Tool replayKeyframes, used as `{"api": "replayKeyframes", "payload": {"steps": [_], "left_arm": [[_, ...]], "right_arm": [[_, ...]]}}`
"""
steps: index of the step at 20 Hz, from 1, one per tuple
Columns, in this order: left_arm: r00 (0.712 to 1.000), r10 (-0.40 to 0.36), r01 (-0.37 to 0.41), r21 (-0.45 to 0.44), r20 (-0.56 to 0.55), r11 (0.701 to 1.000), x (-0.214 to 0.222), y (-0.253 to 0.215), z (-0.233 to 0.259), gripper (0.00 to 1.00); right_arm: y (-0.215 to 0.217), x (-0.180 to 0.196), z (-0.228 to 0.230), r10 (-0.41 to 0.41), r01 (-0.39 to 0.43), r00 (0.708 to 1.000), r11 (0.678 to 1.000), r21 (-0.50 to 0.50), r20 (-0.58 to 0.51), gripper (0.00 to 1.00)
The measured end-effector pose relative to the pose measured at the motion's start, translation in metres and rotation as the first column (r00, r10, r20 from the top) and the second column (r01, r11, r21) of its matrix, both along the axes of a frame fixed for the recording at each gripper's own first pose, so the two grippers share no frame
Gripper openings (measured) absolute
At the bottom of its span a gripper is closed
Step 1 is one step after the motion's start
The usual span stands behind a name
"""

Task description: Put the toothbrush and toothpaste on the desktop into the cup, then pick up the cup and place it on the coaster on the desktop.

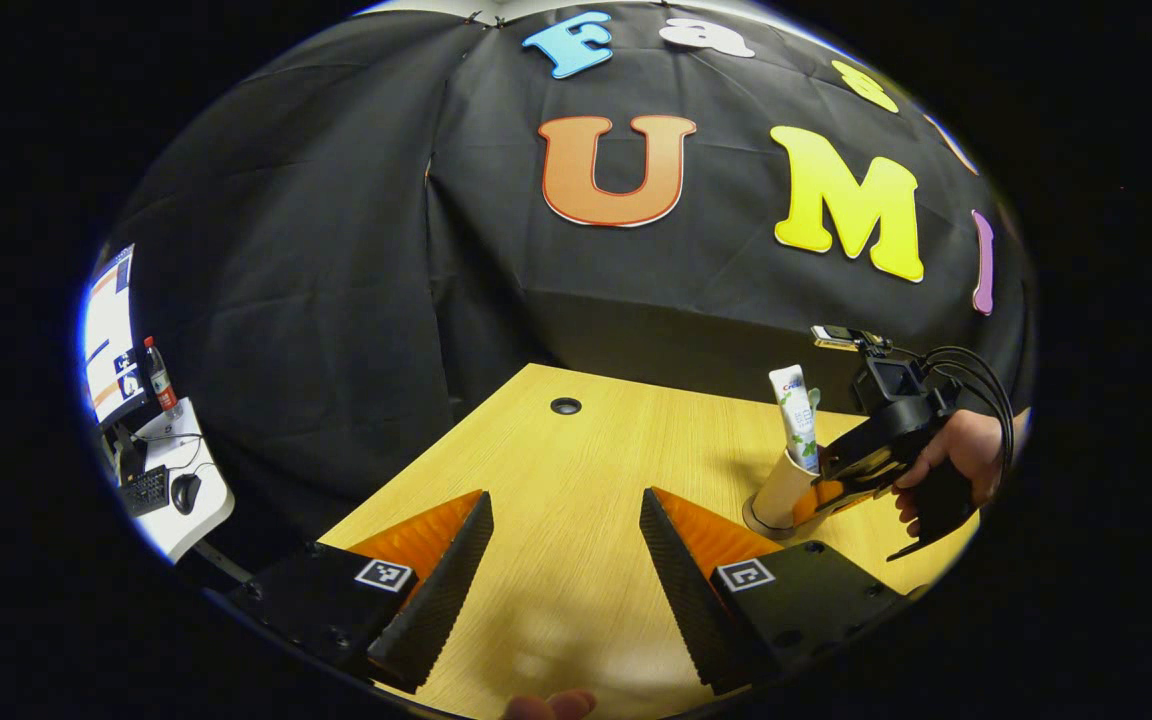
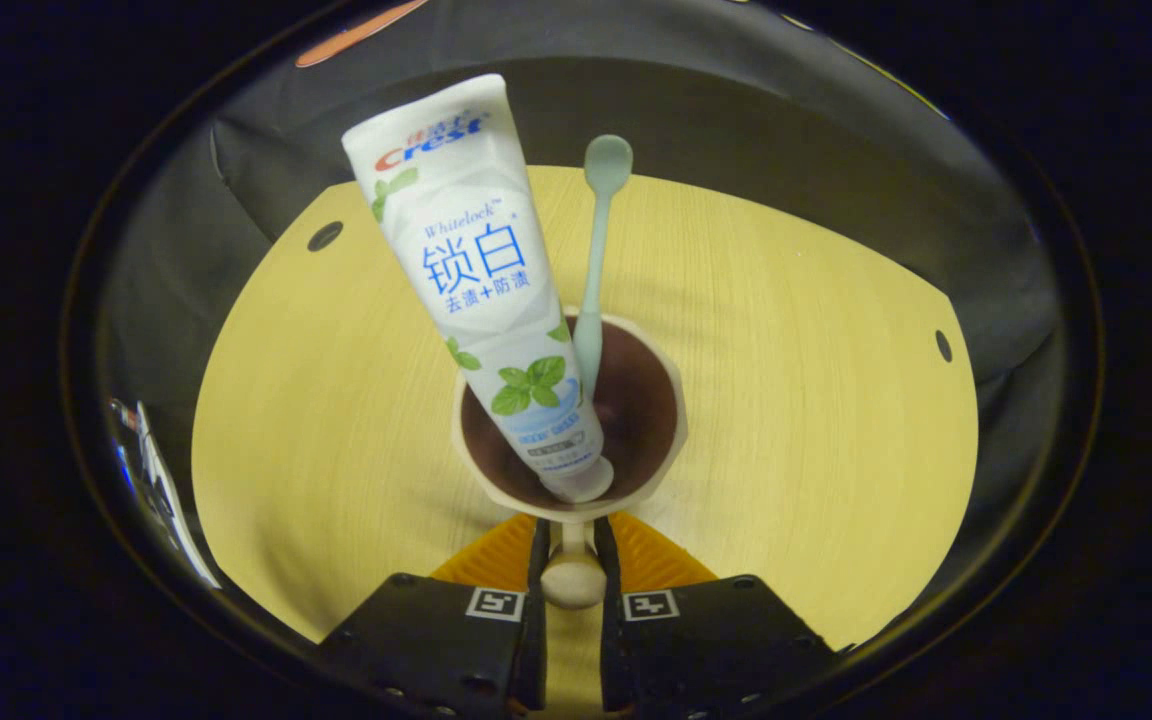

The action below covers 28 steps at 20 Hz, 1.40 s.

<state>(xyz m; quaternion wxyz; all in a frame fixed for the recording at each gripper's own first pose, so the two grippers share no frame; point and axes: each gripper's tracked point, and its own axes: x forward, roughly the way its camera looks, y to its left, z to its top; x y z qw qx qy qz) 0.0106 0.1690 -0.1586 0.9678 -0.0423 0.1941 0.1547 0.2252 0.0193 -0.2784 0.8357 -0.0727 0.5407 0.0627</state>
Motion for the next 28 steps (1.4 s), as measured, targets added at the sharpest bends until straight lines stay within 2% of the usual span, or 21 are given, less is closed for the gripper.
{"api": "replayKeyframes", "payload": {"steps": [4, 6, 7, 8, 12, 16, 17, 20, 22, 24, 25, 28], "left_arm": [[1.0, -0.011, 0.011, 0.0, 0.001, 1.0, -0.003, -0.006, 0.001, 0.94], [1.0, -0.021, 0.021, 0.006, -0.003, 1.0, -0.004, -0.01, 0.0, 0.94], [1.0, -0.03, 0.03, 0.015, -0.001, 0.999, -0.004, -0.011, 0.001, 0.94], [0.999, -0.041, 0.041, 0.023, 0.001, 0.999, -0.003, -0.014, 0.003, 0.94], [0.994, -0.108, 0.107, 0.031, 0.014, 0.994, 0.005, -0.037, 0.013, 0.94], [0.981, -0.188, 0.186, 0.037, 0.052, 0.982, 0.017, -0.071, 0.034, 0.94], [0.976, -0.209, 0.207, 0.04, 0.068, 0.978, 0.02, -0.081, 0.04, 0.94], [0.959, -0.262, 0.261, 0.026, 0.106, 0.965, 0.03, -0.108, 0.057, 0.94], [0.948, -0.288, 0.29, 0.004, 0.133, 0.957, 0.034, -0.126, 0.07, 0.94], [0.937, -0.309, 0.31, 0.021, 0.161, 0.951, 0.038, -0.14, 0.085, 0.94], [0.93, -0.321, 0.32, 0.035, 0.177, 0.947, 0.04, -0.147, 0.095, 0.94], [0.914, -0.339, 0.335, 0.059, 0.222, 0.94, 0.038, -0.163, 0.121, 0.94]], "right_arm": [[0.004, 0.003, 0.003, 0.012, -0.012, 1.0, 1.0, -0.01, 0.027, 0.3], [0.003, 0.0, 0.005, 0.016, -0.016, 0.999, 1.0, -0.002, 0.038, 0.45], [0.002, -0.001, 0.007, 0.022, -0.021, 0.999, 1.0, -0.003, 0.047, 0.58], [0.0, -0.004, 0.01, 0.021, -0.021, 0.998, 1.0, -0.004, 0.057, 0.58], [-0.016, -0.012, 0.034, 0.002, -0.002, 0.991, 1.0, 0.0, 0.132, 0.82], [-0.043, -0.025, 0.073, -0.035, 0.033, 0.967, 0.999, 0.011, 0.251, 0.91], [-0.051, -0.028, 0.088, -0.037, 0.036, 0.957, 0.999, 0.011, 0.289, 0.96], [-0.078, -0.042, 0.13, -0.045, 0.049, 0.915, 0.999, 0.002, 0.402, 0.99], [-0.099, -0.055, 0.158, -0.06, 0.063, 0.879, 0.998, 0.009, 0.472, 0.96], [-0.12, -0.071, 0.185, -0.075, 0.077, 0.841, 0.997, 0.02, 0.535, 0.96], [-0.129, -0.081, 0.202, -0.084, 0.081, 0.818, 0.996, 0.031, 0.569, 0.99], [-0.153, -0.107, 0.248, -0.111, 0.093, 0.729, 0.994, 0.063, 0.676, 0.96]]}}
